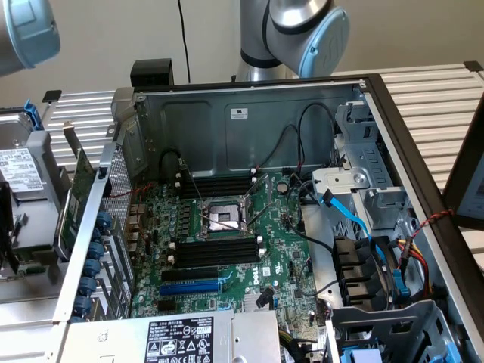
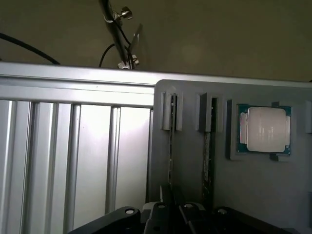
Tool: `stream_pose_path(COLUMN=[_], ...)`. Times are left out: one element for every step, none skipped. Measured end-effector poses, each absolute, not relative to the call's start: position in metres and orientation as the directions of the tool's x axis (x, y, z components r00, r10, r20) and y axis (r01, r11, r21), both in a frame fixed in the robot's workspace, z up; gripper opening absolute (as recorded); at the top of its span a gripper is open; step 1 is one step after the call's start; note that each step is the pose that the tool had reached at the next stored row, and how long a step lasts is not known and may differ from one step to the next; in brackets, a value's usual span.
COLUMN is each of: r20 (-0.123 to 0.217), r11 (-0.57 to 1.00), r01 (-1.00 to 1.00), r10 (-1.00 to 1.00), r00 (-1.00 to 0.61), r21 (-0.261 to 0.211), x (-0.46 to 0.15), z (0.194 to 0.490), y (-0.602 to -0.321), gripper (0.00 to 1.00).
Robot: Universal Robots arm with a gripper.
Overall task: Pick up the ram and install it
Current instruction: 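Pick up the ram and move it above insertion slot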
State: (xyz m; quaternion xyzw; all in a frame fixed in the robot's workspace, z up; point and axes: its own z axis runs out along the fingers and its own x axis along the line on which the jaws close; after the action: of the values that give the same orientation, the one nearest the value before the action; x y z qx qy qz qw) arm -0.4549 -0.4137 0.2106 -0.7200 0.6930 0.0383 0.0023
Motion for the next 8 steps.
stream_pose_path(r20=[-0.059,-0.059,-0.059,-0.059,-0.059,-0.059,-0.059,-0.059], r11=[-0.039,-0.038,-0.038,-0.037,-0.037,-0.037,-0.037,-0.037], r01=[-0.998,-0.998,-0.998,-0.997,-0.997,-0.997,-0.997,-0.997], r10=[-0.998,-0.998,-0.998,-0.998,-0.998,-0.998,-0.998,-0.998], r00=[0.036,0.035,0.034,0.034,0.033,0.033,0.033,0.033], r21=[0.053,0.056,0.059,0.061,0.063,0.065,0.066,0.067], x=[-0.455,-0.455,-0.455,-0.455,-0.455,-0.455,-0.455,-0.455], z=[0.213,0.215,0.218,0.222,0.226,0.230,0.234,0.239], y=[-0.414,-0.415,-0.415,-0.415,-0.416,-0.416,-0.417,-0.417], gripper=[0.13,0.13,0.13,0.13,0.13,0.13,0.13,0.13])
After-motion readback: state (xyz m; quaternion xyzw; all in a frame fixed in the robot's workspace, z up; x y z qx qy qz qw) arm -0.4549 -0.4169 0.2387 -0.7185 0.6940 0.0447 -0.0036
